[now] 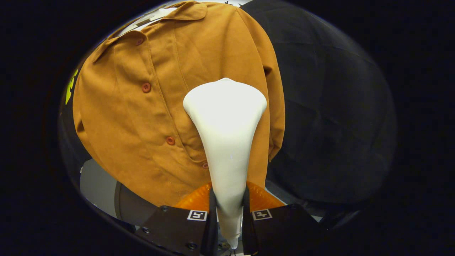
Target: Iron the clothes twice with a garment steamer, once on the left side and once on the right side.
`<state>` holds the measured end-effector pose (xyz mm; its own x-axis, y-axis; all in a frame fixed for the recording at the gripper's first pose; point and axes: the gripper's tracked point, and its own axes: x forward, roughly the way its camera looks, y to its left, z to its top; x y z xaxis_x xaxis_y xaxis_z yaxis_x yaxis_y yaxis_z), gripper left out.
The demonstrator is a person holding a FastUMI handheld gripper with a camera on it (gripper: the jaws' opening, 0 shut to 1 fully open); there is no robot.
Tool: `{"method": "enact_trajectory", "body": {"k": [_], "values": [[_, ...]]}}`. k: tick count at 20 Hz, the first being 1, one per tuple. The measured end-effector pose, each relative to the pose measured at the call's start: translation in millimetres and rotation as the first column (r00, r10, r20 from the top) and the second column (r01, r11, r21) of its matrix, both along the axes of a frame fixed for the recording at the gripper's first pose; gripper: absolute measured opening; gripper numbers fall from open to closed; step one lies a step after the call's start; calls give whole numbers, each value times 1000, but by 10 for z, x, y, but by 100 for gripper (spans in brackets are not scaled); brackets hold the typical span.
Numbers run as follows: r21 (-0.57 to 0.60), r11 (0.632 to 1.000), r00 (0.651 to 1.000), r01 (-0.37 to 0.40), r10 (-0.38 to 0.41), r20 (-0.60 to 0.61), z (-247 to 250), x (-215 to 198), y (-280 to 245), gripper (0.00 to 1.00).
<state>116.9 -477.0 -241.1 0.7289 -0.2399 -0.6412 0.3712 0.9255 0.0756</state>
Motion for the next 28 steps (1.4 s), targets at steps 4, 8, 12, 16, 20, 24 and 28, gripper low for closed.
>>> {"method": "enact_trajectory", "body": {"k": [4, 8, 12, 16, 20, 24, 28], "values": [[20, 1000, 998, 15, -14, -60, -254, -95, -13, 30], [46, 998, 991, 37, -30, -131, -544, -230, -9, 31], [48, 994, 981, 97, -88, -170, -748, -376, -70, 31], [66, 987, 970, 148, -132, -203, -861, -547, -82, 31], [24, 986, 974, 162, -156, -167, -603, -646, -118, 31], [-46, 987, 987, 151, -154, -54, -117, -595, -18, 31], [-108, 987, 989, 116, -105, 105, 309, -527, 235, 31]]}}
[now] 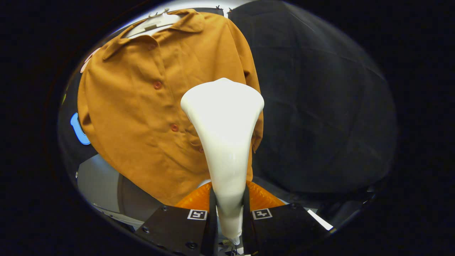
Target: Iron the clothes twice with a garment steamer, once on the left side and once on the right side.
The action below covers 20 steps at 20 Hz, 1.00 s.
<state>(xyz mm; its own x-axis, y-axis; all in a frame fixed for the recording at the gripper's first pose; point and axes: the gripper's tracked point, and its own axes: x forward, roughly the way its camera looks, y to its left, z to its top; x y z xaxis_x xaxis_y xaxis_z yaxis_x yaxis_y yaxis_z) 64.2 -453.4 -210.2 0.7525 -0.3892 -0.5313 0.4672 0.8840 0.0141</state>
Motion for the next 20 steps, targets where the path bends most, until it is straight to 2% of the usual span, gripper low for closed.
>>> {"method": "enact_trajectory", "body": {"k": [6, 10, 16, 20], "values": [[-87, 991, 977, -103, 117, 179, 928, 189, 812, 30], [-113, 978, 950, -175, 198, 241, 1204, 152, 1563, 30], [-143, 932, 893, -333, 360, 269, 1319, 213, 2816, 30], [-130, 920, 877, -369, 391, 278, 1309, 85, 3380, 30]]}}
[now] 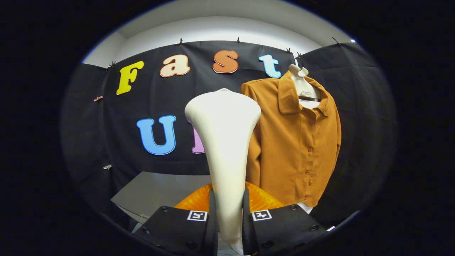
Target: Iron the clothes twice with a garment steamer, once on the left side and once on the right side.
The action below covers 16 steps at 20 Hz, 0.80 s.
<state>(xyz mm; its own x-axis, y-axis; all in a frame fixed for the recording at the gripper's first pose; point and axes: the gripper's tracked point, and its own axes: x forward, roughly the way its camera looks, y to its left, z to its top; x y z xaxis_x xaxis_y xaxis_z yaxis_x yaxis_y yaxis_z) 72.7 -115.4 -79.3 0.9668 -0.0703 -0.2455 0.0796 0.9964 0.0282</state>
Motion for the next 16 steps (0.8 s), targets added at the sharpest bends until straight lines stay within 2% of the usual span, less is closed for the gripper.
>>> {"method": "enact_trajectory", "body": {"k": [6, 16], "values": [[-12, 1000, 1000, -7, 7, -3, -3, -224, 497, 30], [-11, 1000, 1000, 9, -9, -8, 28, -338, 685, 30]]}}
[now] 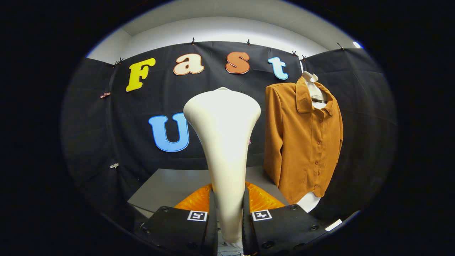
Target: Iron the clothes twice with a garment steamer, once on the left side and once on the right side.
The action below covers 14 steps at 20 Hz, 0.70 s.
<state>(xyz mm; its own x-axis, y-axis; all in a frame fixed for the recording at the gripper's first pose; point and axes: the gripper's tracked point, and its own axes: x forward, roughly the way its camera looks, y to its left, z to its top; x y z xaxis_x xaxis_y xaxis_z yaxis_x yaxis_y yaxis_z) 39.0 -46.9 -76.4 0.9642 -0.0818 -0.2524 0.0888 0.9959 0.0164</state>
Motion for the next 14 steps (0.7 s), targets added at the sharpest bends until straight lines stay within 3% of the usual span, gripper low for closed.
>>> {"method": "enact_trajectory", "body": {"k": [14], "values": [[32, 999, 999, -28, 29, -20, 4, 198, 7, 30]]}}
